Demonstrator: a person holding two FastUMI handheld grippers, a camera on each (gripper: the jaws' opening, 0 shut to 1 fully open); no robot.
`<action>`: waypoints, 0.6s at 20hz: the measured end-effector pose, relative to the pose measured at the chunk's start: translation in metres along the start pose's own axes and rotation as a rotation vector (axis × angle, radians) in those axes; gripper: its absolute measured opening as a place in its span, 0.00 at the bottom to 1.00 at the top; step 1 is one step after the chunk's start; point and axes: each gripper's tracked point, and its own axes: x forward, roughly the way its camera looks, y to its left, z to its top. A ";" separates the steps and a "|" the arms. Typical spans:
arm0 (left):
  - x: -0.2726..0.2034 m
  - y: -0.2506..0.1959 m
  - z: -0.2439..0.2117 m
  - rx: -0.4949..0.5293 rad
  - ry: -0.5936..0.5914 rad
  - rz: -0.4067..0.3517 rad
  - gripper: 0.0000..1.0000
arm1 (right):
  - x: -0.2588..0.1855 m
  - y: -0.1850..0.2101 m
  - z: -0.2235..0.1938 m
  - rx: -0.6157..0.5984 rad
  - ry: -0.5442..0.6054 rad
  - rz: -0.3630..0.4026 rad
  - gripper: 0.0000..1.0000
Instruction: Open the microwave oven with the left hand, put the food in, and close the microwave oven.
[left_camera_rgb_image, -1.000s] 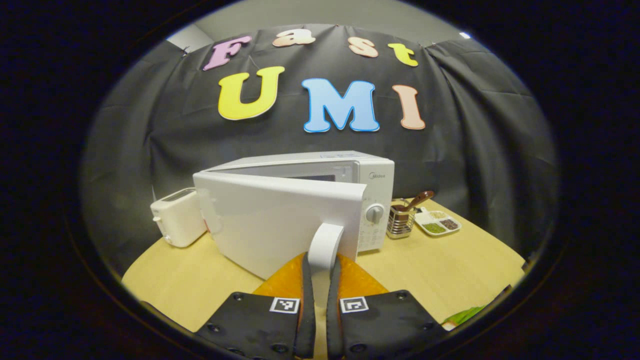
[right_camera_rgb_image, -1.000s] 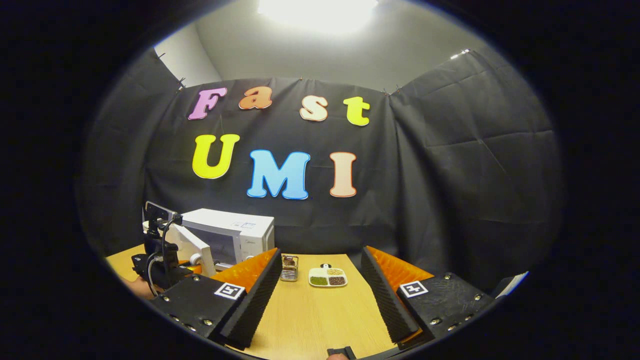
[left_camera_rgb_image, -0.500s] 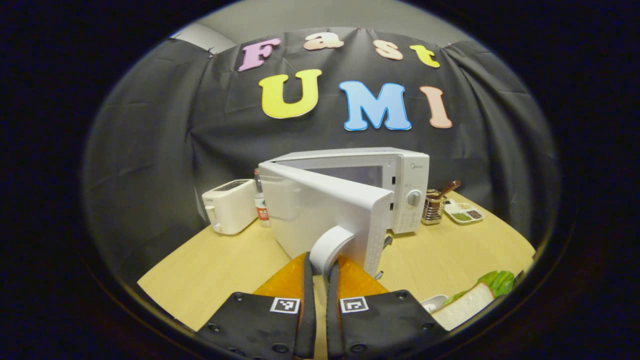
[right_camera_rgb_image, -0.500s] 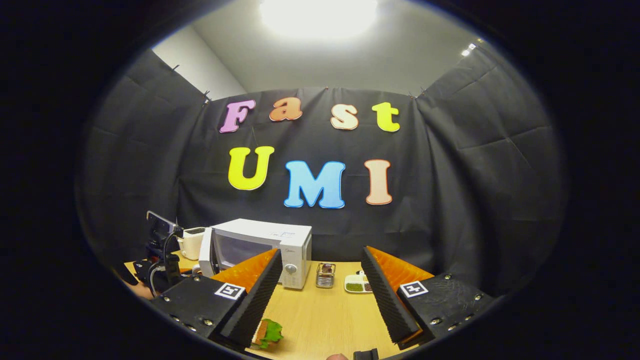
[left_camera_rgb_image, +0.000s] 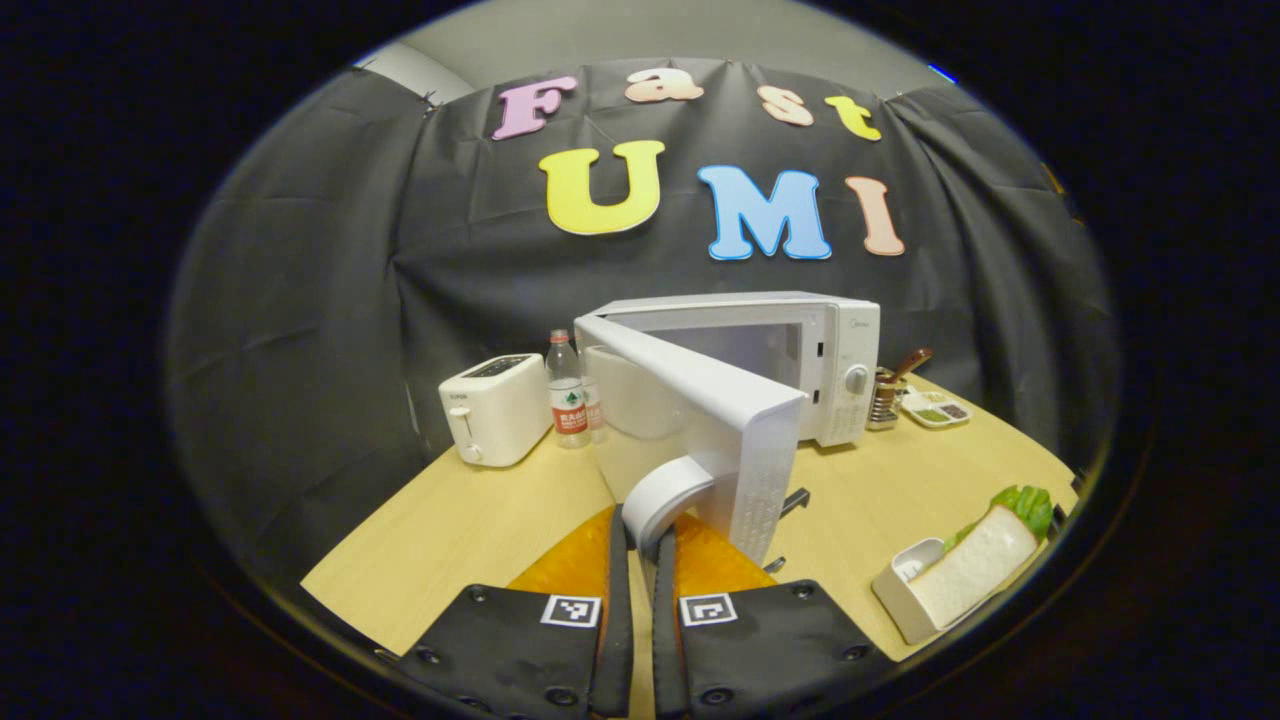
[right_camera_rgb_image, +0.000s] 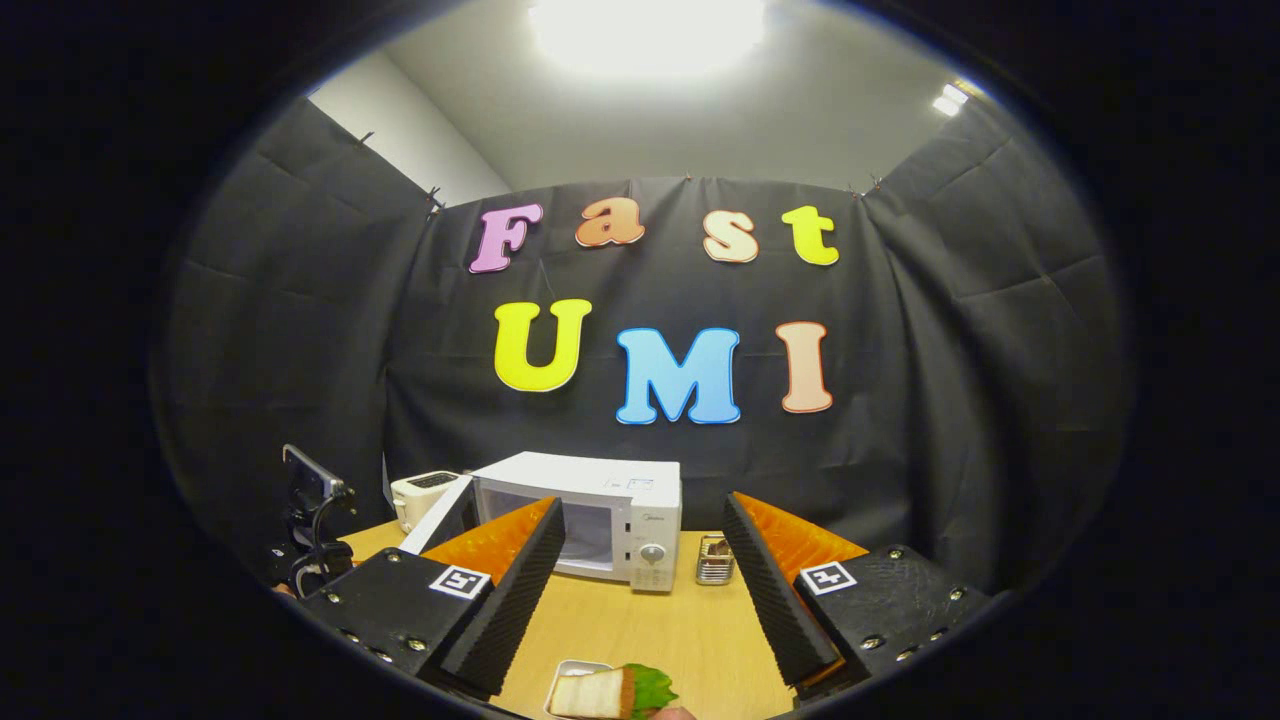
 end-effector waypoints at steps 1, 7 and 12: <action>-0.001 0.007 -0.001 0.003 -0.001 -0.007 0.14 | 0.002 0.010 0.003 -0.004 -0.010 -0.001 0.97; -0.004 0.050 -0.007 0.006 -0.007 -0.062 0.14 | 0.016 0.064 -0.002 -0.012 -0.007 0.001 0.97; -0.005 0.083 -0.013 -0.019 -0.008 -0.080 0.17 | 0.022 0.080 -0.006 -0.024 0.006 -0.027 0.97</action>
